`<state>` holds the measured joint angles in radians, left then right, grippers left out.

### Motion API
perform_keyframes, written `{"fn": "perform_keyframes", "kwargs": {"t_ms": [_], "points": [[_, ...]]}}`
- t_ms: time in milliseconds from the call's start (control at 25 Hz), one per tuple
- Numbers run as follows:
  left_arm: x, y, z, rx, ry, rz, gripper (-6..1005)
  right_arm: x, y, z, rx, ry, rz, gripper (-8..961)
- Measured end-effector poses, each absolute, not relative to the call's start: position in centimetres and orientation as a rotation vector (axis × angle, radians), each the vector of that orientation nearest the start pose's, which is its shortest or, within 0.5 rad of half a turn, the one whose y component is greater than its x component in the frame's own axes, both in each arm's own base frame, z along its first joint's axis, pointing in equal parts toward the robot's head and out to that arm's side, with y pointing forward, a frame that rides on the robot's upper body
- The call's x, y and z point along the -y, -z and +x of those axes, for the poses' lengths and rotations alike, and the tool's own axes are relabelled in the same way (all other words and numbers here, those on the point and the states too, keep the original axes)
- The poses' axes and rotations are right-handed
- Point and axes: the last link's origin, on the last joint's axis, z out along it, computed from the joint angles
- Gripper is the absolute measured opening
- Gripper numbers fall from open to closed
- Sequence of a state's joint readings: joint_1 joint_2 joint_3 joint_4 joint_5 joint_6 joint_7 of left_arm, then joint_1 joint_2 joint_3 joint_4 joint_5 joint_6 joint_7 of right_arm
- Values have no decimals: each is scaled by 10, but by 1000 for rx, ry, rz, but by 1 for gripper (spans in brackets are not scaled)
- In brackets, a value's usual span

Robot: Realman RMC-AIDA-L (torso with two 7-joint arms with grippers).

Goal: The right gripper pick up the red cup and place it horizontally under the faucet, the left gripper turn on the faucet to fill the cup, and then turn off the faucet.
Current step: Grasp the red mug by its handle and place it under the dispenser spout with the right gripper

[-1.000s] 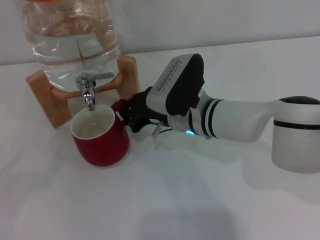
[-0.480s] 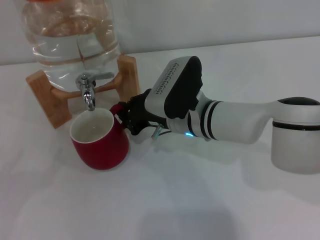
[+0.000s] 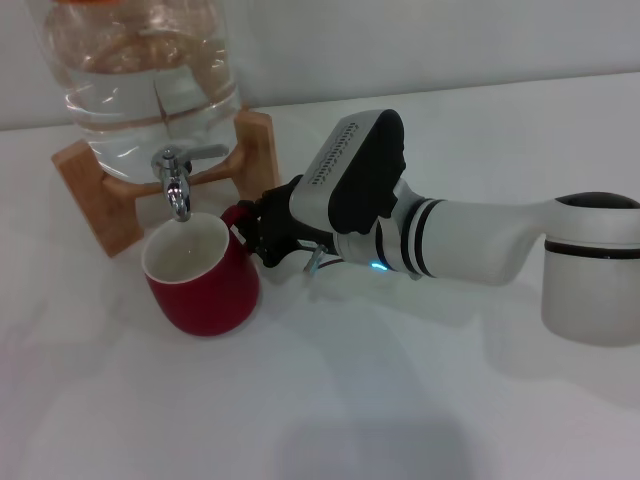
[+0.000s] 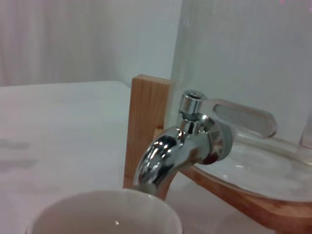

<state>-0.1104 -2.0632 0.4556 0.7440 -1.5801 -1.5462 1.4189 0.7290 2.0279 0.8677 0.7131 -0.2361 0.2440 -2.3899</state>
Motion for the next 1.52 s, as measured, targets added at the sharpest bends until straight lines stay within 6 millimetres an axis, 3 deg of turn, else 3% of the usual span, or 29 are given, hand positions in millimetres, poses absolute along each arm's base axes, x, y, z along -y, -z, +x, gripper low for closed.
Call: {"fn": "perform_keyframes", "kwargs": {"t_ms": [560,920,1520], "points": [[-235,-105,-371,1212,1149,-1783,800,-393,131,153,-321,-348,-2449,113],[-234,-105,-371,1211,1154,-1786,800,-395,131,153,-322,-339,-2445,257],[-234,-105,-371,1210,1155,-1787,800,-394,131,155,-326,-338,-2445,256]]}}
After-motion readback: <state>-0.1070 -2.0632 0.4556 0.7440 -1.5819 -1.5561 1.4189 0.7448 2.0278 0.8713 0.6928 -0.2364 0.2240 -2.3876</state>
